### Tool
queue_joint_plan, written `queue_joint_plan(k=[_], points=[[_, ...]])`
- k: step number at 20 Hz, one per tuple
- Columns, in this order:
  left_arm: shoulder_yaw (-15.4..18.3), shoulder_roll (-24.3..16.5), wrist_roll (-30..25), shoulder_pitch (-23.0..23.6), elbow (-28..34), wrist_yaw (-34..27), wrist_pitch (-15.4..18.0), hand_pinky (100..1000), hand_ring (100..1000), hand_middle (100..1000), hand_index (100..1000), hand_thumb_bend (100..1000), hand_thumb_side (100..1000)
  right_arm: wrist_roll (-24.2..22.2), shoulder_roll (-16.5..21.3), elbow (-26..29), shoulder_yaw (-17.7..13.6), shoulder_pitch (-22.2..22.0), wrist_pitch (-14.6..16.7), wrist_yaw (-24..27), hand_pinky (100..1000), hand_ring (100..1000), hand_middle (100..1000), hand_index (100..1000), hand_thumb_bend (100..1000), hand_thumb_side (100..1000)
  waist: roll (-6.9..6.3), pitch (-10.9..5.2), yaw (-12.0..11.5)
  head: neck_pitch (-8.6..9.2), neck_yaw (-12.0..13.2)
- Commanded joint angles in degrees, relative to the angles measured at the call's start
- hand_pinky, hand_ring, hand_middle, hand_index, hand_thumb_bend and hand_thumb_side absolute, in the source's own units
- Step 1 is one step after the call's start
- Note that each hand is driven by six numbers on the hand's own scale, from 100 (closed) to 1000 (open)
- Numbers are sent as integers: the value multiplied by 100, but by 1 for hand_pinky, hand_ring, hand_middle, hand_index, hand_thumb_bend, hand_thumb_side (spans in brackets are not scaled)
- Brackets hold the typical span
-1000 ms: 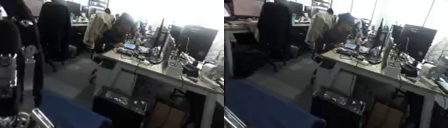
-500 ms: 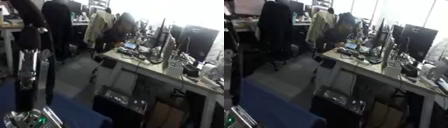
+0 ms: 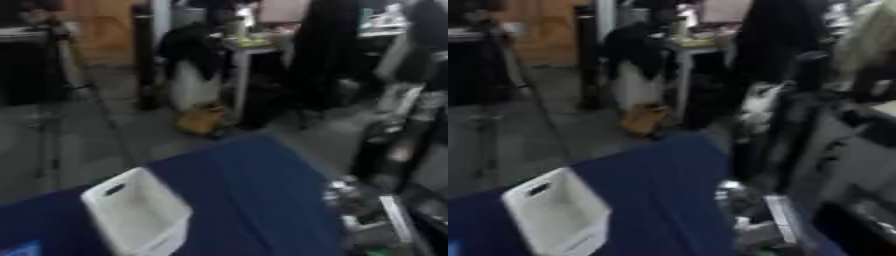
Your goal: Pick up objects on the table and place them in the box.
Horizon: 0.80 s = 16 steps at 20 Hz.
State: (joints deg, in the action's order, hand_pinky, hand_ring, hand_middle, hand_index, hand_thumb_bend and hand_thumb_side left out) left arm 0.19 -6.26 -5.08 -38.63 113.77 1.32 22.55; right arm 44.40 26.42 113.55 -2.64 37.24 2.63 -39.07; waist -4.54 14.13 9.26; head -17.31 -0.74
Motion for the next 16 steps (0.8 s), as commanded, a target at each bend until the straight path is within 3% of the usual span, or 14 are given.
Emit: queue_joint_plan(k=[1,3,5,7,12,16], points=[[54,-172,75,-56,82,63,17,1000,990,902,1000,100,819,-677,497,104,-214,-29,-705,-350,898,901,863,900,100,1000,67,-134,-43,-386,1360],[54,-199,103,-66,82,106,19,1000,998,926,1000,100,832,-1164,674,104,-264,-98,-988,-555,903,912,875,903,100,1000,91,-150,-99,-641,1793],[50,-212,126,-73,82,141,15,1000,1000,932,1000,100,839,-1468,759,104,-292,-121,-1115,-684,904,915,879,905,100,1000,103,-159,-133,-773,1978],[37,-317,78,-56,82,231,-58,1000,1000,1000,1000,100,866,-1874,983,104,-245,-249,-1212,-812,910,924,892,915,100,1000,146,-183,-236,-951,2129],[-14,-740,-242,-37,82,594,-322,1000,1000,1000,1000,100,844,-3167,1551,104,-143,-448,-1465,-1103,916,928,906,932,100,1000,249,-238,-446,-1135,2156],[-57,-1144,-499,-40,46,1032,-517,1000,1000,1000,1000,100,774,-3733,1917,104,-13,-605,-1684,-1198,905,907,889,925,100,1000,324,-274,-562,-1209,2040]])
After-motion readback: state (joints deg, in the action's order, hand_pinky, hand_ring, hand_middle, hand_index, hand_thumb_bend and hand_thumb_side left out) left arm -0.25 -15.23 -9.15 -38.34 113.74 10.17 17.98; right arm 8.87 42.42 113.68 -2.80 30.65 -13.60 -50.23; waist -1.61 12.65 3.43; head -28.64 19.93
